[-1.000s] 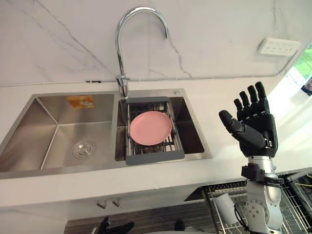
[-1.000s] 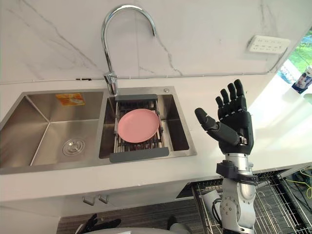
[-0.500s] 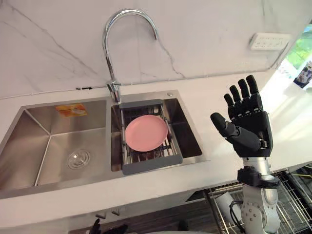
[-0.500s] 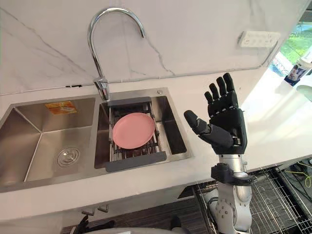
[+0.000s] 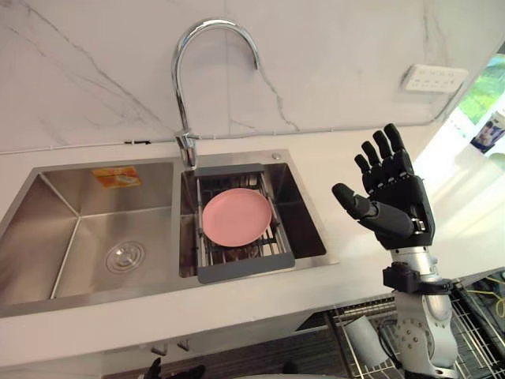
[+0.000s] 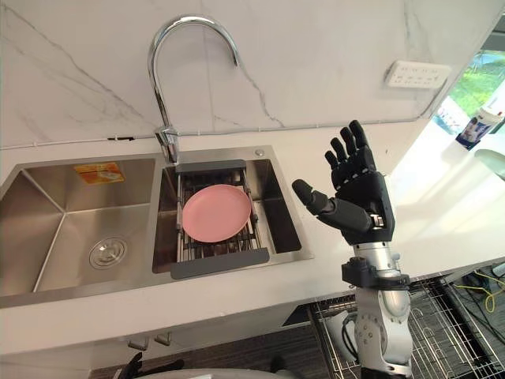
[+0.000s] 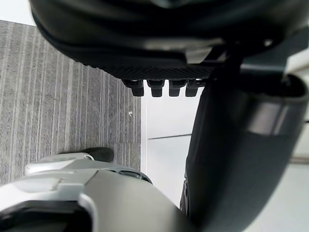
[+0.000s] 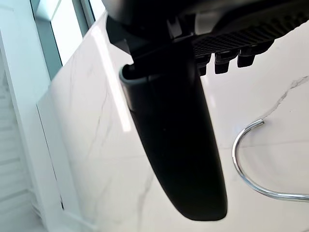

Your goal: Walk over to the sink, pick up the cup, carry it to the dishwasher, place the cup inside the dishwasher, then close the dishwasher door

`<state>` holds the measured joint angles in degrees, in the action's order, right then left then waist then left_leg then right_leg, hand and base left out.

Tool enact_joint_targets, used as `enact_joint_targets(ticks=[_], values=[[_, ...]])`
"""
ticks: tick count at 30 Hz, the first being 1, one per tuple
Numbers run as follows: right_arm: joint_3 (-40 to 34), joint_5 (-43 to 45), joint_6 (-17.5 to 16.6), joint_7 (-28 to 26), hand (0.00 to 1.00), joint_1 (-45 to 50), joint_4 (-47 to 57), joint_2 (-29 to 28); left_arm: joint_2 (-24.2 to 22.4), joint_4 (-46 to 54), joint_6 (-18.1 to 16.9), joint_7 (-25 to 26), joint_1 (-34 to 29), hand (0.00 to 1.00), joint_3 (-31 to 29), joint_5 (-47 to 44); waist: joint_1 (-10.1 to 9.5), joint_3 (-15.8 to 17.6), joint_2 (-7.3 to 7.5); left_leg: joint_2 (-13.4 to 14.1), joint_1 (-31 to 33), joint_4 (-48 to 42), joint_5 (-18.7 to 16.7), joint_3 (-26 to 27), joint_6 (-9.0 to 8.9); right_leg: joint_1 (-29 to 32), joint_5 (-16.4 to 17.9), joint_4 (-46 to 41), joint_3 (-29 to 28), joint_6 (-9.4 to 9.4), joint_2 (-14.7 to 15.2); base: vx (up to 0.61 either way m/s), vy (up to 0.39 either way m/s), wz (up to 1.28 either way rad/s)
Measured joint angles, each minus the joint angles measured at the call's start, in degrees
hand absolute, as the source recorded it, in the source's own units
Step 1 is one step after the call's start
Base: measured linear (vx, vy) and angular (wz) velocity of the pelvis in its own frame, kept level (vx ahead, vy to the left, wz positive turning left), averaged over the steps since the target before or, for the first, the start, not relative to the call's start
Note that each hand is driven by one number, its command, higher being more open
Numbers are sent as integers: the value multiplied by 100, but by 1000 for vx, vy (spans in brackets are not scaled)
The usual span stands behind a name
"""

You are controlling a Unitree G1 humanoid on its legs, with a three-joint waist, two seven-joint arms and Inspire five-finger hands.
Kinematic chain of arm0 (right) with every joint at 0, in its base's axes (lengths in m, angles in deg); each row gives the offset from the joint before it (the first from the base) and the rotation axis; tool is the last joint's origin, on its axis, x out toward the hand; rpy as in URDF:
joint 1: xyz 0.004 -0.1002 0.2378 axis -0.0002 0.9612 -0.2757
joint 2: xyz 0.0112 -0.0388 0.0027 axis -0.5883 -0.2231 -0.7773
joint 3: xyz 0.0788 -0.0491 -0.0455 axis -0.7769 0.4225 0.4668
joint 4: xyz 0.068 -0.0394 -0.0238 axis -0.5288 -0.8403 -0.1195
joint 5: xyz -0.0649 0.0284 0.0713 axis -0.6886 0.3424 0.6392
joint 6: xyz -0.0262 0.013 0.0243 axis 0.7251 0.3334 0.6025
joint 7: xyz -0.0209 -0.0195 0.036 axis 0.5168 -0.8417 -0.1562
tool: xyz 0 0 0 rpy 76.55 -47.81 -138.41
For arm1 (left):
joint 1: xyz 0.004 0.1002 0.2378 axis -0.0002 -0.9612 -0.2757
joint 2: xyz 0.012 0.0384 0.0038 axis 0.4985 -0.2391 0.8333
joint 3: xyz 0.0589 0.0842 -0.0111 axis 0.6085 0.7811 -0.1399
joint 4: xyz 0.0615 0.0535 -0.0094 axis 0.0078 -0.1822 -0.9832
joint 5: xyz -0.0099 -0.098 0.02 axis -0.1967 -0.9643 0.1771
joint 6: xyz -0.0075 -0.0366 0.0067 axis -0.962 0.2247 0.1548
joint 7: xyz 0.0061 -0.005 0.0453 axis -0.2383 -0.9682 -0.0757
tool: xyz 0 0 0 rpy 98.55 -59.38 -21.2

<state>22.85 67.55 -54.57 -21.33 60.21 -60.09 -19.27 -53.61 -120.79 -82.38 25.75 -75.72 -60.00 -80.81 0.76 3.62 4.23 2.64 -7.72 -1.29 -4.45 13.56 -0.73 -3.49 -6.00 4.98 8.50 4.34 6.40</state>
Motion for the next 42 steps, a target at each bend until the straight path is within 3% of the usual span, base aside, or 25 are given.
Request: enact_joint_targets(ticks=[3,5,10,14,23,42], values=[[-46,-1258,321,-31,100,-263,88,882,103,-109,118,0,73,100,6,44,9,-58,135,80,-135,82,3,94,-83,-59,-8,-4,256,-11,-30,-8,-46,-18],[-45,-1680,404,-92,100,-418,116,1152,129,-206,194,-13,151,100,8,137,30,-68,149,114,-176,115,-1,114,-117,-62,-18,-5,224,-1,-73,14,-57,-10],[161,-2821,548,-569,100,-819,183,1523,136,-208,340,-54,215,100,-11,255,52,-68,148,141,-200,139,-13,120,-147,-88,-23,-8,223,-4,-108,8,-18,-2],[759,-3570,670,-1030,100,-1384,179,1788,138,-208,434,-58,269,100,-16,361,39,-66,146,136,-216,156,-13,108,-146,-108,-24,13,242,-4,-104,-19,-8,1],[1659,-4470,530,-1637,100,-2194,-56,1986,141,-208,556,-87,355,100,-17,378,8,-60,134,134,-97,180,8,22,-144,-35,-21,15,338,-6,-100,-23,-22,5],[2807,-5551,241,-1566,100,-2995,-1071,1975,135,-167,662,-189,472,100,-12,414,-157,-39,84,127,95,220,147,-220,-155,38,-38,14,607,-27,-81,-46,-24,7]])
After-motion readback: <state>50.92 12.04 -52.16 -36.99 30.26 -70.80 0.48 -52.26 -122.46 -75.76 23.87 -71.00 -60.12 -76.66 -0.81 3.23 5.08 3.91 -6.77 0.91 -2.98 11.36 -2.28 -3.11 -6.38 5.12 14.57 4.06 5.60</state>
